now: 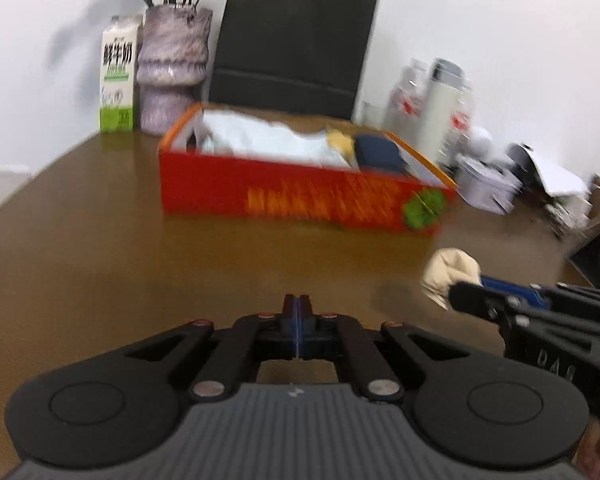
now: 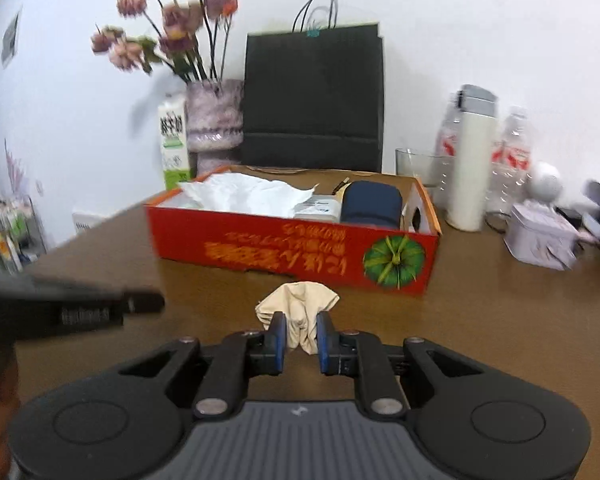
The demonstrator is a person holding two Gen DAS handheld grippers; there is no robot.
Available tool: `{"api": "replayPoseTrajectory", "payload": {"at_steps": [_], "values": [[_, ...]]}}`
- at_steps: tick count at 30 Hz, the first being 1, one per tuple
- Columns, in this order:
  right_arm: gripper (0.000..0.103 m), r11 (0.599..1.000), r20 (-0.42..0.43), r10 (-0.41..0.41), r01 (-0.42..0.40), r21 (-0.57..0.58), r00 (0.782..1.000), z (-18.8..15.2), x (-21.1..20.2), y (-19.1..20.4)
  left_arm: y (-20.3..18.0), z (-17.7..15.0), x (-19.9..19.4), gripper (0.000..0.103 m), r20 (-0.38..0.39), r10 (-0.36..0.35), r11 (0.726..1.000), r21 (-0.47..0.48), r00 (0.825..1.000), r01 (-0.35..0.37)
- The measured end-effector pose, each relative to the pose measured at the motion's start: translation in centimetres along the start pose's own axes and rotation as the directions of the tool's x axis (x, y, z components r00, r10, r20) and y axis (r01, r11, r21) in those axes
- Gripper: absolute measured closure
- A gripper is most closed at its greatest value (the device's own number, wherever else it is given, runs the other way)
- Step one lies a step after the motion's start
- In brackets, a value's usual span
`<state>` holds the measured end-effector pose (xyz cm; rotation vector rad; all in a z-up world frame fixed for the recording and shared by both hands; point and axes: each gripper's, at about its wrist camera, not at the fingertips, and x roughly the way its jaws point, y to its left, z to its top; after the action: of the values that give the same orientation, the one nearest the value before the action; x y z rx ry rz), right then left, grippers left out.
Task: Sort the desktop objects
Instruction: 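Move the right gripper to the tan pad on the table and grasp it, then carry the tan pad into the red box and open the right gripper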
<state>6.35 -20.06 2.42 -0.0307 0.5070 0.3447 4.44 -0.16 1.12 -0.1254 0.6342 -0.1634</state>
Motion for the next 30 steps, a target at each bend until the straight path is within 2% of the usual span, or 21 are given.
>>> {"api": "replayPoseTrajectory", "payload": {"at_steps": [3, 6, 11, 18, 28, 30], "values": [[0.088, 0.996, -0.006, 0.049, -0.048, 0.079, 0.999, -2.7, -4.0, 1.5, -0.7, -3.5, -3.7, 0.102, -0.037, -0.008, 1.0, -0.001, 0.999, 0.008], [0.088, 0.997, -0.012, 0.049, -0.049, 0.054, 0.999, -4.8, -6.9, 3.3, -1.4, -5.6, -6.8, 0.101, -0.057, -0.054, 0.999, -0.01, 0.997, 0.054], [0.087, 0.999, -0.029, 0.038, -0.037, 0.014, 0.999, -6.5, -10.7, 4.8, -2.3, -6.7, -10.4, 0.102, 0.001, -0.057, 0.998, 0.011, 0.998, 0.057], [0.088, 1.0, 0.034, 0.012, -0.012, 0.011, 0.999, -7.4, -15.8, 5.2, -2.7, -7.3, -12.9, 0.101, 0.037, -0.049, 0.998, 0.027, 0.998, 0.048], [0.088, 0.999, 0.027, 0.028, -0.029, 0.013, 0.999, -7.3, -15.5, 5.6, -2.5, -7.1, -12.2, 0.101, 0.03, -0.044, 0.999, 0.023, 0.999, 0.043], [0.088, 0.999, 0.03, 0.028, -0.029, 0.024, 0.999, -7.0, -15.0, 5.3, -1.9, -6.2, -11.7, 0.102, 0.024, -0.08, 0.997, -0.009, 0.997, 0.08]]}}
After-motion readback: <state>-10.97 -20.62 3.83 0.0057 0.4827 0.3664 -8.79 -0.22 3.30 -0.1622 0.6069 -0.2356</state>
